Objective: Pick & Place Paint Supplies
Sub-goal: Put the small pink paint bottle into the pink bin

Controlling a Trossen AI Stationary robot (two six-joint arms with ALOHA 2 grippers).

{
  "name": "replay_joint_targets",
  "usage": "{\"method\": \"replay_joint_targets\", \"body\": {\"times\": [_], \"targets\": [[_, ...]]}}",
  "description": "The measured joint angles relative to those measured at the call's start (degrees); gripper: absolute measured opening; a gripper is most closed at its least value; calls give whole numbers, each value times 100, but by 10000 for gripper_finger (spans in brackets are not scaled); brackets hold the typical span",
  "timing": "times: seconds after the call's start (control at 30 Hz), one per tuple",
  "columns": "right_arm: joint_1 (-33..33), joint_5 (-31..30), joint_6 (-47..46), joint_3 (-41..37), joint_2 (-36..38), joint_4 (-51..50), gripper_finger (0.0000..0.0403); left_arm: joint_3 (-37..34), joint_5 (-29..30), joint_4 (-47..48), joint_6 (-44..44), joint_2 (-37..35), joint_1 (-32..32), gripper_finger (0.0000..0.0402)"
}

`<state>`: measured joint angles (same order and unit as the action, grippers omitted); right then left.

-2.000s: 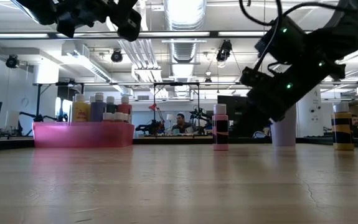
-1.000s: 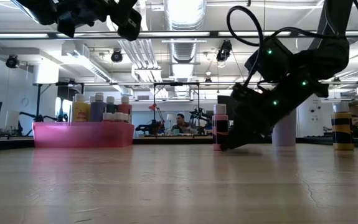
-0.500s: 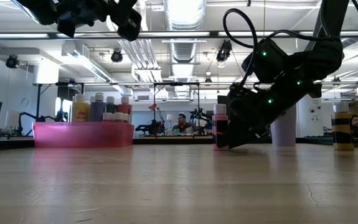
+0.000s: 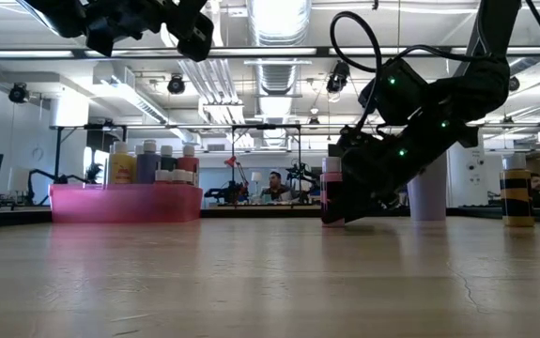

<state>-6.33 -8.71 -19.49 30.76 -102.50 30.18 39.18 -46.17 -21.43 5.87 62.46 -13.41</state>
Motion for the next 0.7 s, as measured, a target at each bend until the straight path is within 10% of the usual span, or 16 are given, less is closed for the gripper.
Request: {"method": "replay_joint_targets", "body": {"times": [0.7], "targets": [[9, -450, 0, -2, -7, 39, 185, 2, 0, 22, 987, 0, 2, 175]]}}
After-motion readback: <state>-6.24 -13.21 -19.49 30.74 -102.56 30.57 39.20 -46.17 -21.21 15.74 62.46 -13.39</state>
